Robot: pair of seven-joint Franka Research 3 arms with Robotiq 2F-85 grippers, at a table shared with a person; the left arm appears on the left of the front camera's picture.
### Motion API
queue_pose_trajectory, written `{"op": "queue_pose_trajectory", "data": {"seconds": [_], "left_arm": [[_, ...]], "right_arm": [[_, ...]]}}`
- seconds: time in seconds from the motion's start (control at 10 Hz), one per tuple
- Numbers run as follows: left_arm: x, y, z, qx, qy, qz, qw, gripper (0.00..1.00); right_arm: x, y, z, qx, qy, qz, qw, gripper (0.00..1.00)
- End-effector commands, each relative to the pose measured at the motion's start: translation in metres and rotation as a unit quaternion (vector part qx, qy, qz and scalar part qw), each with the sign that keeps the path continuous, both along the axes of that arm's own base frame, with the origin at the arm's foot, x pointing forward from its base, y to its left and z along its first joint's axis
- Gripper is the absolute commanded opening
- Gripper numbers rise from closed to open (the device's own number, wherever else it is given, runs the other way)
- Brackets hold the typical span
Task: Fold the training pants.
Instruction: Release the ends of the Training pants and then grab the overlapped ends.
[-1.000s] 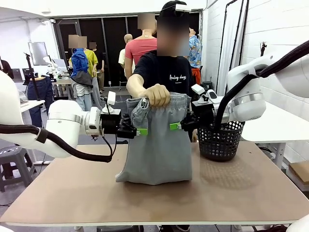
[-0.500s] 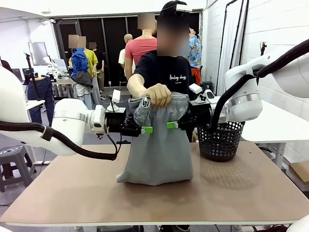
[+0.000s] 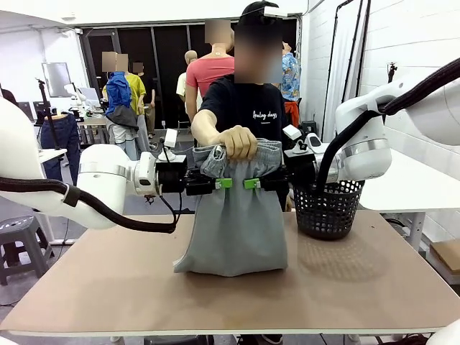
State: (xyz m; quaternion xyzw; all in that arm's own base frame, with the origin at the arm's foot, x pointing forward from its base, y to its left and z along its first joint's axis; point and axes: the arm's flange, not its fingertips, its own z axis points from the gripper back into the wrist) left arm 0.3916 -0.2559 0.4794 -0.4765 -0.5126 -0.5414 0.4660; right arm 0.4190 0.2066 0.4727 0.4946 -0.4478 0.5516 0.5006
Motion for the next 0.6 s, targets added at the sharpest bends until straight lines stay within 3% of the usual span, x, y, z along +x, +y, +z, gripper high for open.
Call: {"op": "queue_pose_trajectory", "data": {"seconds": [0.0,0.5], "left_arm": [[0.0041,-0.0009,-0.0040,0.023,0.024,0.009,0.999,0.00],[0.0075,-0.0018,-0.0104,0.029,0.046,0.012,0.998,0.00]], "right_arm": [[0.0022,0.0026,0.0023,0.002,0.016,0.002,1.000,0.00],[0.0015,0.0003,-0.0002,-0.004,0.033,0.017,0.999,0.00]]}}
